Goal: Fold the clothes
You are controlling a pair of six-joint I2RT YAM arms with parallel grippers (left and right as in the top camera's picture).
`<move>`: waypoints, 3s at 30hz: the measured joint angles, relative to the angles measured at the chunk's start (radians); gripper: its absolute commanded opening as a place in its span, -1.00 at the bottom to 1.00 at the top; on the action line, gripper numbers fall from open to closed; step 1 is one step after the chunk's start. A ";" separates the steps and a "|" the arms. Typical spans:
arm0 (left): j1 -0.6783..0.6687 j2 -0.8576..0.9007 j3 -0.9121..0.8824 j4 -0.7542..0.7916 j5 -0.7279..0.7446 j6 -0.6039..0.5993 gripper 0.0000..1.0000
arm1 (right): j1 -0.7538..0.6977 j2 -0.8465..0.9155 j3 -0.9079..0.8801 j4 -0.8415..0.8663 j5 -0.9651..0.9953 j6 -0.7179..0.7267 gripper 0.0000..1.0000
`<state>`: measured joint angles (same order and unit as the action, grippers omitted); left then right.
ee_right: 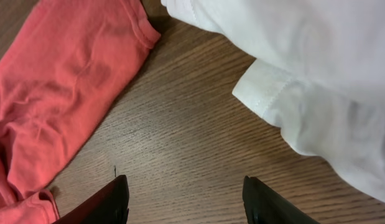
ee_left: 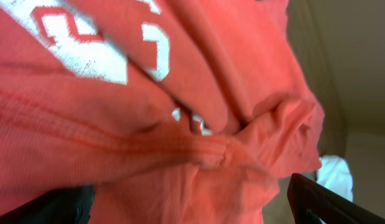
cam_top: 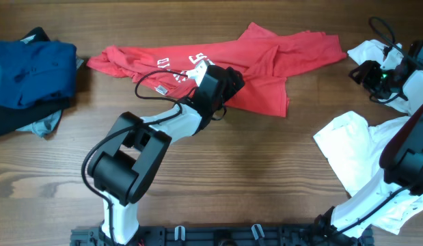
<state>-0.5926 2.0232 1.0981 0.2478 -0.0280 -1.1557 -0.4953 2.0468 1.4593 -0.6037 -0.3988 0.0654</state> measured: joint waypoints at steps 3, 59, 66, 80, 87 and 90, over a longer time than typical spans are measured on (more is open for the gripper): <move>0.000 0.008 0.000 0.048 -0.013 -0.003 0.64 | 0.000 0.000 0.000 -0.006 0.000 0.000 0.18; 0.167 -0.108 0.451 -0.897 0.300 0.710 0.99 | 0.000 -0.001 0.000 -0.047 0.037 0.000 0.20; 0.032 0.103 0.542 -0.852 0.226 0.958 1.00 | 0.000 -0.001 0.000 -0.052 0.038 0.000 0.20; 0.017 0.190 0.545 -0.832 0.148 1.005 -0.92 | 0.000 -0.001 0.000 -0.059 0.038 0.000 0.20; 0.034 0.044 0.547 -1.107 0.148 0.875 -0.92 | 0.000 -0.001 0.000 -0.062 0.041 0.000 0.21; 0.058 -0.146 0.563 -1.430 0.095 0.845 -0.92 | 0.000 -0.001 0.000 -0.062 0.046 0.000 0.20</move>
<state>-0.5350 1.8774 1.6611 -1.1824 0.0669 -0.3107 -0.4953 2.0460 1.4597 -0.6659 -0.3531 0.0650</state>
